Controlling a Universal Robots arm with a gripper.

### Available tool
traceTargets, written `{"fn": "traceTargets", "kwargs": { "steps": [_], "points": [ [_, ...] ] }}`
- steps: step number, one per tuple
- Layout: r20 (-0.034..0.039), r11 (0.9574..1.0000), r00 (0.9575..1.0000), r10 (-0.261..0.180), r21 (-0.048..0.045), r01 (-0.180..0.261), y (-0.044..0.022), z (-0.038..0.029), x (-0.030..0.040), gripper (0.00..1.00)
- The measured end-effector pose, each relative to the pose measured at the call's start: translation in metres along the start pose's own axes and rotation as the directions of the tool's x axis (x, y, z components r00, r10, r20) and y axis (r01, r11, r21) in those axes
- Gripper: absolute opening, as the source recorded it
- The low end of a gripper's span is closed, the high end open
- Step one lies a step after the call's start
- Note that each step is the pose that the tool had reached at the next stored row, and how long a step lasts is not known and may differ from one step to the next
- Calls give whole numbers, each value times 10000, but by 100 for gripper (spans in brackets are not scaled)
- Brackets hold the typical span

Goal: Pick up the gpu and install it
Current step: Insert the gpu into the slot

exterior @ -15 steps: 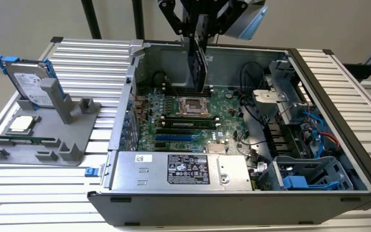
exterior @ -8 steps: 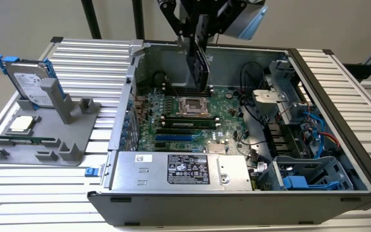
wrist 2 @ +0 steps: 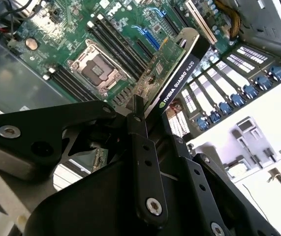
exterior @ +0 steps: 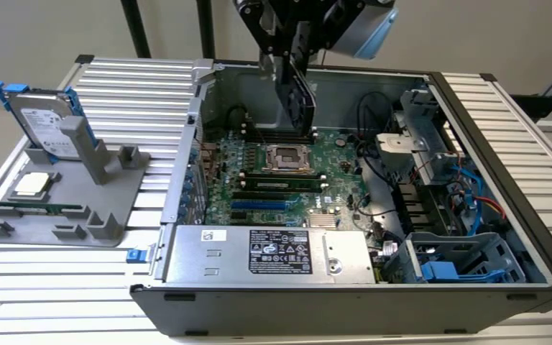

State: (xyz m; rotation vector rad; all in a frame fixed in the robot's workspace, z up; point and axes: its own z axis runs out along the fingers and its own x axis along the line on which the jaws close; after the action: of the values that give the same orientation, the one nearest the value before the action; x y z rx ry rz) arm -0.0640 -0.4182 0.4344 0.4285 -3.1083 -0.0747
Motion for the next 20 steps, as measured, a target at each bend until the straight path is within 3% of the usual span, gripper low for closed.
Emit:
{"fn": "traceTargets", "kwargs": {
  "steps": [9,20],
  "points": [
    [-47,9952,9952,-982,-5,982,0,0,0,0],
    [-95,9797,9797,-2002,-16,2002,0,0,0,0]
  ]
}}
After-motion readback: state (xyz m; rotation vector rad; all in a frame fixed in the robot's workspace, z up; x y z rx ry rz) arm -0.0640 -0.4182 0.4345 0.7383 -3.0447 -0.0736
